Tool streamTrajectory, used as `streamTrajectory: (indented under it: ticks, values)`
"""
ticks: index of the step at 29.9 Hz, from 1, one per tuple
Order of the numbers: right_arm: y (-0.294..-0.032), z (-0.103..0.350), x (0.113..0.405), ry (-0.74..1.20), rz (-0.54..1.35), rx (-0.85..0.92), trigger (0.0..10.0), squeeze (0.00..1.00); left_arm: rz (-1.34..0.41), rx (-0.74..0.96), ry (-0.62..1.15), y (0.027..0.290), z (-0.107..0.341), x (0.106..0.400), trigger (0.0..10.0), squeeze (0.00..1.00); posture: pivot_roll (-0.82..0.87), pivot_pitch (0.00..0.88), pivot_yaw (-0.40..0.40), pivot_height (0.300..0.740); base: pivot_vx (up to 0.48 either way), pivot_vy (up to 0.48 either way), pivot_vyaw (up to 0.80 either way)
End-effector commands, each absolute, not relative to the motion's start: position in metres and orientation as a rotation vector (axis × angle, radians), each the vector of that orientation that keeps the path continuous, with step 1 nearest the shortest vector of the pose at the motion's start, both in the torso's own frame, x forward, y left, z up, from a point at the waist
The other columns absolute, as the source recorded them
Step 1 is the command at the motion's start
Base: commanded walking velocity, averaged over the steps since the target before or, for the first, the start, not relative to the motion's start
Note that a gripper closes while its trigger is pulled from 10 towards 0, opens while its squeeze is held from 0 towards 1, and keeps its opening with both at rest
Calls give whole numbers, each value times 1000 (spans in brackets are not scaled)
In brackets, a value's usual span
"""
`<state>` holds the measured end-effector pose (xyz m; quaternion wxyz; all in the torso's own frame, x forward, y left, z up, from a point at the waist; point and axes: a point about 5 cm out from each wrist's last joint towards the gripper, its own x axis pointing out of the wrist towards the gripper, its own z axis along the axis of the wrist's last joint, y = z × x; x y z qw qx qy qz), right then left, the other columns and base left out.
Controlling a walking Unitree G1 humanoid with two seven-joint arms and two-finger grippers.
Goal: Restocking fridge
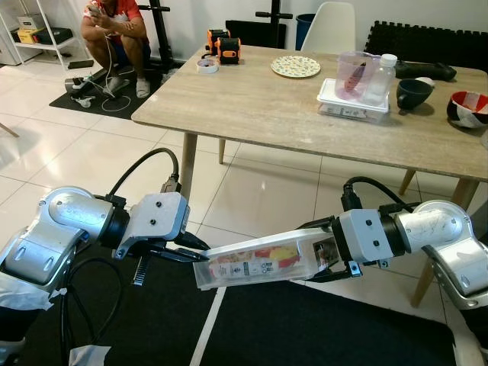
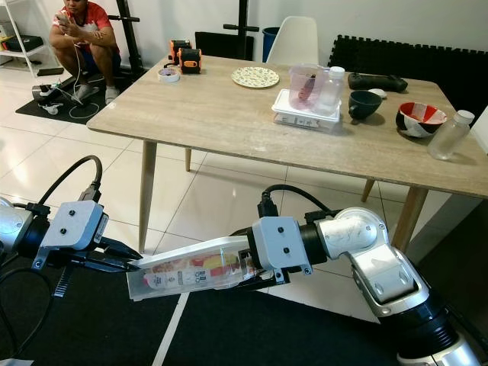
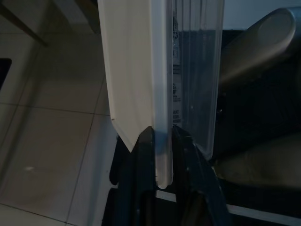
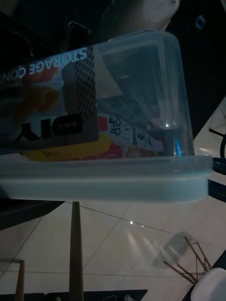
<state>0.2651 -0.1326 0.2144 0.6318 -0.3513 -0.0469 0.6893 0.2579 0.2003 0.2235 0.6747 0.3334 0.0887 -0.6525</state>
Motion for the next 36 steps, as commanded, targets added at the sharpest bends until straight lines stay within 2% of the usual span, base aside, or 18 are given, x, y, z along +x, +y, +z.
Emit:
streamTrajectory:
  ticks: [1, 5, 11, 15, 17, 20, 21, 24, 25, 26, 27, 28, 29, 30, 31, 32, 33, 36]
  values:
    - [-132, 214, 265, -96, 1581, -840, 0, 0, -1482, 694, 149, 195, 226, 257, 10000, 1000, -93, 48, -5, 740, 0, 0, 0]
    - [-136, 208, 266, -65, 1579, -857, 0, 0, -1476, 632, 130, 193, 224, 257, 10000, 1000, -93, 48, -5, 740, 0, 0, 0]
    - [-158, 186, 275, 69, 1490, -909, 0, 0, -1424, 536, 255, 211, 192, 257, 10000, 1000, -90, 51, -7, 740, 0, 0, 0]
    - [-181, 162, 287, 215, 1361, -933, 0, 0, -1339, 456, 339, 225, 165, 259, 10000, 1000, -90, 50, -10, 740, 0, 0, 0]
    - [-206, 130, 295, 344, 1200, -881, 0, 0, -1185, 373, 397, 237, 132, 263, 10000, 1000, -92, 45, -11, 740, 0, 0, 0]
    - [-216, 114, 297, 398, 1122, -849, 0, 0, -1112, 338, 426, 242, 116, 264, 10000, 1000, -92, 43, -12, 740, 0, 0, 0]
    - [-233, 83, 294, 490, 959, -783, 0, 0, -957, 263, 479, 252, 84, 262, 10000, 0, -91, 42, -13, 740, 0, 0, 0]
    - [-246, 59, 288, 560, 816, -731, 0, 0, -826, 209, 532, 258, 57, 257, 10000, 0, -88, 41, -13, 740, 0, 0, 0]
    - [-256, 38, 280, 609, 650, -644, 0, 0, -679, 143, 559, 262, 35, 250, 10000, 0, -85, 42, -14, 740, 0, 0, 0]
    - [-256, 38, 280, 609, 650, -644, 0, 0, -679, 143, 559, 262, 35, 250, 10000, 0, -85, 42, -14, 740, 0, 0, 0]
    - [-266, 19, 270, 650, 456, -529, 0, 0, -503, 80, 583, 267, 14, 243, 10000, 0, -85, 41, -13, 740, 0, 0, 0]
    - [-266, 19, 270, 650, 456, -529, 0, 0, -503, 80, 583, 267, 14, 243, 10000, 0, -85, 41, -13, 740, 0, 0, 0]
    - [-273, 6, 261, 678, 309, -427, 9882, 0, -379, 19, 601, 269, 1, 237, 10000, 0, -85, 41, -13, 740, 0, 0, 0]
    - [-273, 6, 261, 678, 309, -427, 9882, 0, -379, 19, 601, 269, 1, 237, 10000, 0, -85, 41, -13, 740, 0, 0, 0]
    - [-277, -7, 248, 707, 182, -315, 10000, 0, -250, -40, 625, 271, -13, 228, 10000, 0, -85, 41, -13, 740, 0, 0, 0]
    - [-277, -7, 248, 707, 182, -315, 10000, 0, -250, -40, 625, 271, -13, 228, 10000, 0, -85, 41, -13, 740, 0, 0, 0]
    - [-279, -17, 237, 732, 103, -232, 10000, 0, -153, -78, 648, 272, -23, 220, 10000, 0, -85, 41, -13, 740, 0, 0, 0]
    - [-277, -29, 224, 762, 48, -161, 10000, 0, -49, -147, 675, 272, -34, 208, 10000, 0, -86, 45, -8, 740, 0, 0, 0]
